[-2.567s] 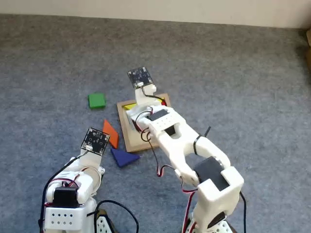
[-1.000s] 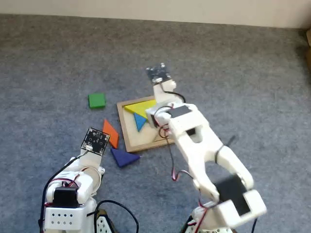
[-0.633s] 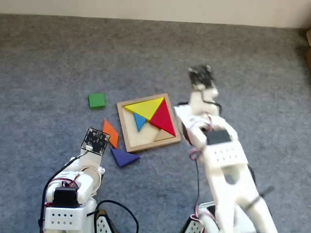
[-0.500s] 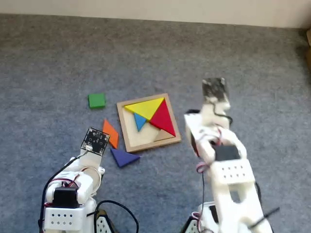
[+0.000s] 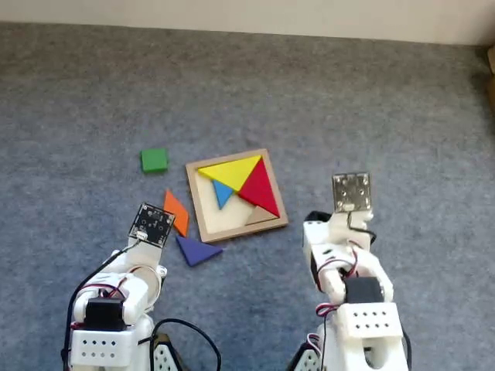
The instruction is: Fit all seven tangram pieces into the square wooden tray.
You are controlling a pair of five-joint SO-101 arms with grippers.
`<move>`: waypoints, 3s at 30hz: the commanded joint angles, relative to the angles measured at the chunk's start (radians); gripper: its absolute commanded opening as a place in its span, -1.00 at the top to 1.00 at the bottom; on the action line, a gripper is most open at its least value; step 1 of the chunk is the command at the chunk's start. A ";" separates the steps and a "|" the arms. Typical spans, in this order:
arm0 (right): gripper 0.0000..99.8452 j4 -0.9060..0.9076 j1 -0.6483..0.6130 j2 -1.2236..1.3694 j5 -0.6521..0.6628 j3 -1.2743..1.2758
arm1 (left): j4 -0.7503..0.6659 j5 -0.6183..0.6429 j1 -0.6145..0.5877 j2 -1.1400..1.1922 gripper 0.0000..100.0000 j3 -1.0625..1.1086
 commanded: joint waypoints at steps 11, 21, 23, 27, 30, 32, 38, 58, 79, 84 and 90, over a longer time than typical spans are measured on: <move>0.97 0.012 0.015 -0.375 0.009 0.275 | 0.006 -0.009 -0.010 -0.027 0.98 0.019; 0.97 0.286 0.093 -0.582 0.012 0.308 | 0.006 -0.009 -0.010 -0.027 0.98 0.019; 0.97 0.325 0.093 -0.575 0.012 0.308 | 0.006 -0.009 -0.010 -0.027 0.98 0.019; 0.97 0.404 0.091 -0.572 0.012 0.308 | 0.006 -0.009 -0.010 -0.027 0.98 0.019; 0.97 0.458 0.090 -0.572 0.012 0.308 | 0.006 -0.009 -0.010 -0.027 0.98 0.019; 0.97 0.516 0.082 -0.572 0.012 0.308 | 0.006 -0.009 -0.010 -0.027 0.98 0.019; 0.97 0.634 0.082 -0.573 0.012 0.308 | 0.006 -0.009 -0.010 -0.027 0.98 0.019; 0.97 0.659 0.087 -0.581 0.006 0.308 | 0.006 -0.009 -0.010 -0.027 0.98 0.019; 0.98 0.651 0.085 -0.581 -0.155 0.308 | 0.006 -0.006 -0.010 -0.027 0.98 0.019; 0.98 0.651 0.085 -0.581 -0.157 0.308 | 0.005 -0.009 -0.008 -0.028 0.98 0.015; 0.98 0.651 0.085 -0.581 -0.157 0.308 | 0.005 -0.011 -0.119 -0.028 0.98 -0.113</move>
